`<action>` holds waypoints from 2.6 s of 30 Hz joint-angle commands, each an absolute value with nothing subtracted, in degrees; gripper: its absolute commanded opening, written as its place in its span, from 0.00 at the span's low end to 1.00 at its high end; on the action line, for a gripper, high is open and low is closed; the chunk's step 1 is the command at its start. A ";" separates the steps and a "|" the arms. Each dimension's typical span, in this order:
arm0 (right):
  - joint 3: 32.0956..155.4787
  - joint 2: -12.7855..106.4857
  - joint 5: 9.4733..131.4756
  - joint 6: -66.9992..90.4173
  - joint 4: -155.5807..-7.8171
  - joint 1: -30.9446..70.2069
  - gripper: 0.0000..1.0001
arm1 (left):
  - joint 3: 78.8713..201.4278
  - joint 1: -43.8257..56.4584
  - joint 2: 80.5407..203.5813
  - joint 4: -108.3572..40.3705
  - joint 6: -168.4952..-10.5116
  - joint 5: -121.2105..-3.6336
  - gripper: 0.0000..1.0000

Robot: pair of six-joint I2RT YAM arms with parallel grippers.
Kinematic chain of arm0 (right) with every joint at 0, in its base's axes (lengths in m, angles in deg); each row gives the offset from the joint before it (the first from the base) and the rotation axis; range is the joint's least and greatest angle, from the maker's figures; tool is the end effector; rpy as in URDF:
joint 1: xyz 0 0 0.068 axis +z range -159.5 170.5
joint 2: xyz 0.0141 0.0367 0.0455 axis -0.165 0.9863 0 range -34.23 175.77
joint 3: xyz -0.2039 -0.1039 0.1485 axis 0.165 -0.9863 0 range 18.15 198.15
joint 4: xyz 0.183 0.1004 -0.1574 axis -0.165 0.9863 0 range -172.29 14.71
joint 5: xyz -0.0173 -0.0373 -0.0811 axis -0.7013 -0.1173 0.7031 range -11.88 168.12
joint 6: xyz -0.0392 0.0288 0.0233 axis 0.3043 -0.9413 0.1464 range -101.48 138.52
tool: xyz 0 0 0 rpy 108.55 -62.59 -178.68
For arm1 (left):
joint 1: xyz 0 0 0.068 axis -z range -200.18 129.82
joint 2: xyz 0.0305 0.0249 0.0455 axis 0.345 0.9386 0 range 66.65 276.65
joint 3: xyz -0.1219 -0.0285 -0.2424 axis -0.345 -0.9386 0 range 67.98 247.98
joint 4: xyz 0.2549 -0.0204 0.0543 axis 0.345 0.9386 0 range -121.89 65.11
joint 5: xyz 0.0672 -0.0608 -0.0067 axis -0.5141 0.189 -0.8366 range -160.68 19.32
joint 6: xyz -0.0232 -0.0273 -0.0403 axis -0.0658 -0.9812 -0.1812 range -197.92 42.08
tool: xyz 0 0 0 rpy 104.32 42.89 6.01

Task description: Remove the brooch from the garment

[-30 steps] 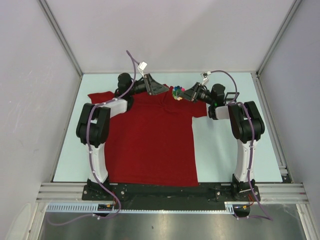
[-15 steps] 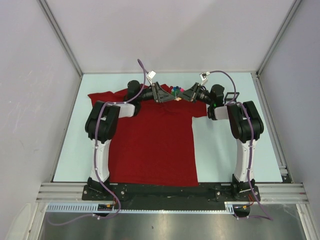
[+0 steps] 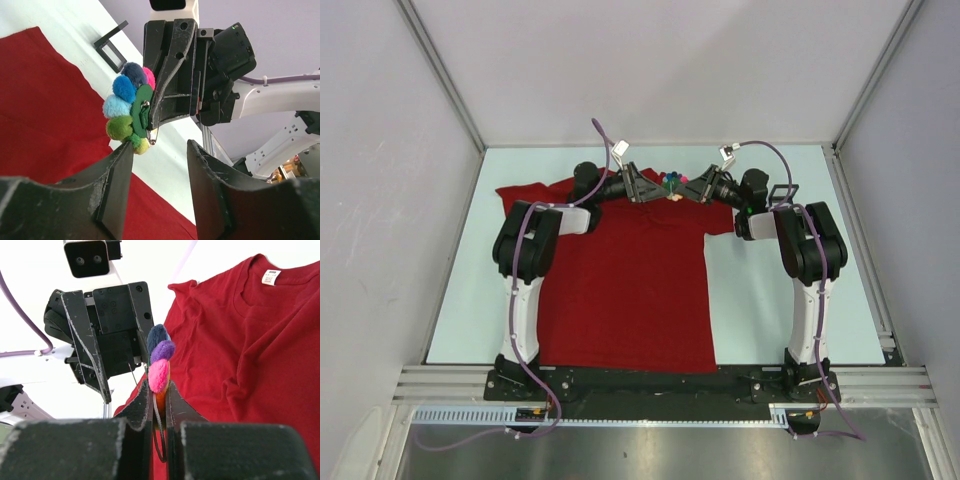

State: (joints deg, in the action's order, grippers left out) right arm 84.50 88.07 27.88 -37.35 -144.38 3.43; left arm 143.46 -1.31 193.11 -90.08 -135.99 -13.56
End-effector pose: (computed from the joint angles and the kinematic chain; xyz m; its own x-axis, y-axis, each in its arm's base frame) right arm 0.4267 0.1260 0.1776 -0.6766 0.3880 -0.6258 -0.5844 0.2340 0.7770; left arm 0.4353 -0.1804 0.1850 -0.7552 -0.2288 -0.6142 0.6107 0.0945 -0.7862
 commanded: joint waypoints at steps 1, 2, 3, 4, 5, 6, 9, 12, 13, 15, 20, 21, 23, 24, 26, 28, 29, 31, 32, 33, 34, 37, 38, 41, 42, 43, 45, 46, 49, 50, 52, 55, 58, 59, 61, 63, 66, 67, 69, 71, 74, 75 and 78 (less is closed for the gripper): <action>86.00 87.59 27.58 -35.80 -145.23 4.30 0.00 | 144.54 -1.20 191.55 -92.99 -134.18 -16.10 0.52; 86.00 87.41 27.67 -35.62 -144.88 4.48 0.00 | 144.45 -1.20 191.29 -92.19 -133.04 -17.15 0.52; 86.09 87.32 27.75 -35.27 -144.52 4.57 0.00 | 144.36 -1.11 191.11 -90.44 -132.42 -17.68 0.52; 86.18 87.24 27.84 -35.18 -144.52 4.74 0.00 | 144.18 -1.02 190.67 -89.55 -131.81 -18.38 0.52; 86.09 87.23 27.84 -35.00 -144.26 4.74 0.00 | 144.18 -1.02 190.49 -88.76 -130.76 -18.82 0.51; 86.18 87.15 27.93 -34.74 -144.00 4.83 0.00 | 144.18 -0.85 190.32 -87.71 -130.40 -19.35 0.50; 86.27 87.15 27.93 -34.56 -143.82 4.92 0.00 | 144.27 -0.76 190.14 -87.00 -130.22 -20.23 0.46; 86.27 87.06 27.84 -34.39 -143.64 4.92 0.00 | 144.53 -0.76 190.58 -86.82 -130.66 -20.32 0.43; 86.27 87.06 27.84 -34.30 -143.55 4.92 0.00 | 144.62 -0.76 190.75 -87.08 -130.92 -20.23 0.43; 86.27 87.06 27.84 -34.30 -143.55 4.92 0.00 | 144.62 -0.76 191.02 -88.22 -131.80 -20.15 0.43; 86.44 87.06 27.58 -34.21 -143.47 5.01 0.00 | 144.97 -0.76 191.55 -89.10 -132.94 -19.71 0.41; 86.44 87.06 27.49 -34.04 -143.47 5.18 0.00 | 144.97 -0.67 191.63 -89.37 -133.03 -19.62 0.41; 86.53 87.06 27.40 -33.95 -143.38 5.09 0.00 | 144.97 -0.67 191.81 -89.72 -133.64 -19.44 0.40; 86.53 87.15 27.32 -33.95 -143.38 5.09 0.00 | 145.06 -0.67 191.99 -89.90 -133.82 -19.44 0.39; 86.62 87.15 27.05 -33.95 -143.47 5.18 0.00 | 145.23 -0.67 192.16 -89.90 -134.08 -19.27 0.37; 86.71 87.15 26.70 -33.77 -143.73 5.18 0.00 | 145.41 -0.67 192.43 -90.42 -134.70 -19.00 0.35; 86.79 87.15 26.35 -33.77 -143.90 5.27 0.00 | 145.50 -0.67 192.60 -90.77 -135.05 -18.74 0.34; 86.97 87.15 25.38 -32.99 -143.82 5.27 0.00 | 145.85 -0.67 193.04 -91.83 -135.84 -17.60 0.32; 87.15 87.15 25.03 -32.89 -143.73 5.27 0.00 | 146.03 -0.67 193.13 -92.27 -136.02 -17.08 0.32; 87.23 87.15 24.25 -32.54 -143.56 5.27 0.00 | 146.46 -0.67 193.13 -92.18 -136.11 -15.94 0.32; 87.32 87.06 23.98 -32.02 -143.29 5.18 0.00 | 146.81 -0.67 193.30 -92.18 -136.19 -15.23 0.31; 87.76 87.23 22.75 -31.31 -142.85 5.01 0.00 | 147.43 -0.67 193.48 -92.53 -136.55 -12.95 0.30; 87.94 87.32 22.31 -31.22 -142.50 5.09 0.00 | 147.78 -0.67 193.74 -92.71 -136.63 -12.16 0.30; 88.55 87.67 20.90 -30.70 -142.15 5.18 0.00 | 148.84 -0.58 194.44 -93.58 -137.60 -9.61 0.29; 88.73 87.76 20.12 -30.70 -142.15 5.27 0.00 | 149.36 -0.58 194.71 -93.50 -137.86 -9.16 0.28; 88.82 87.85 19.76 -30.61 -142.06 5.27 0.00 | 149.72 -0.58 194.97 -93.59 -138.21 -7.85 0.28; 89.08 87.94 18.71 -30.26 -141.97 5.18 0.00 | 150.24 -0.58 195.50 -94.99 -139.27 -6.62 0.27; 89.08 87.85 18.44 -30.17 -141.80 5.18 0.00 | 150.51 -0.58 195.68 -95.60 -140.14 -5.91 0.27; 89.17 87.67 18.09 -29.03 -140.40 5.09 0.00 | 151.30 -0.58 196.12 -96.58 -141.03 -3.54 0.27; 89.17 87.67 18.17 -28.68 -139.61 5.09 0.00 | 151.30 -0.58 196.12 -96.66 -140.94 -3.19 0.27; 89.43 87.76 18.35 -28.06 -138.81 5.09 0.00 | 151.13 -0.58 195.86 -97.28 -141.29 -2.83 0.28; 89.87 87.50 18.70 -26.75 -136.97 5.44 0.00 | 151.21 -0.50 195.76 -97.28 -141.21 -2.83 0.29; 90.40 86.97 19.58 -23.86 -132.68 5.97 0.00 | 151.48 -0.41 195.94 -97.02 -141.21 -2.92 0.29; 90.66 86.80 20.02 -22.97 -131.52 6.41 0.00 | 151.56 -0.23 195.94 -96.93 -141.21 -2.75 0.29; 91.01 86.53 20.19 -21.65 -129.24 6.76 0.00 | 151.83 -0.14 196.03 -96.67 -141.21 -2.83 0.29; 91.19 86.53 20.20 -21.38 -129.31 7.03 0.00 | 152.53 -0.06 196.55 -95.97 -141.21 -2.92 0.28; 91.28 86.18 19.67 -21.12 -129.67 7.46 0.00 | 153.49 0.03 197.87 -95.26 -141.99 -2.66 0.24; 91.28 86.01 19.58 -20.94 -129.49 7.47 0.00 | 153.76 0.03 198.14 -95.17 -142.52 -2.57 0.23; 91.28 85.57 19.40 -19.98 -129.14 7.82 0.00 | 154.29 0.12 198.58 -94.82 -142.70 -2.22 0.22; 91.37 85.30 19.06 -19.27 -128.26 7.99 0.00 | 154.38 0.29 198.58 -94.29 -142.52 -2.13 0.21; 91.63 85.39 18.88 -18.31 -127.04 7.99 0.00 | 154.20 0.30 198.14 -94.90 -142.44 -1.78 0.20; 91.89 85.48 18.88 -17.43 -126.51 8.08 0.00 | 153.94 0.38 197.88 -95.17 -142.35 -1.78 0.20; 92.24 85.21 18.97 -15.50 -124.05 8.17 0.00 | 154.11 0.38 197.70 -94.91 -142.08 -1.51 0.20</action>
State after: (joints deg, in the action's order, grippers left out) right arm 90.23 86.91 18.87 -19.89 -128.82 4.42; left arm 150.94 -2.69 199.75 -89.62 -141.49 -4.10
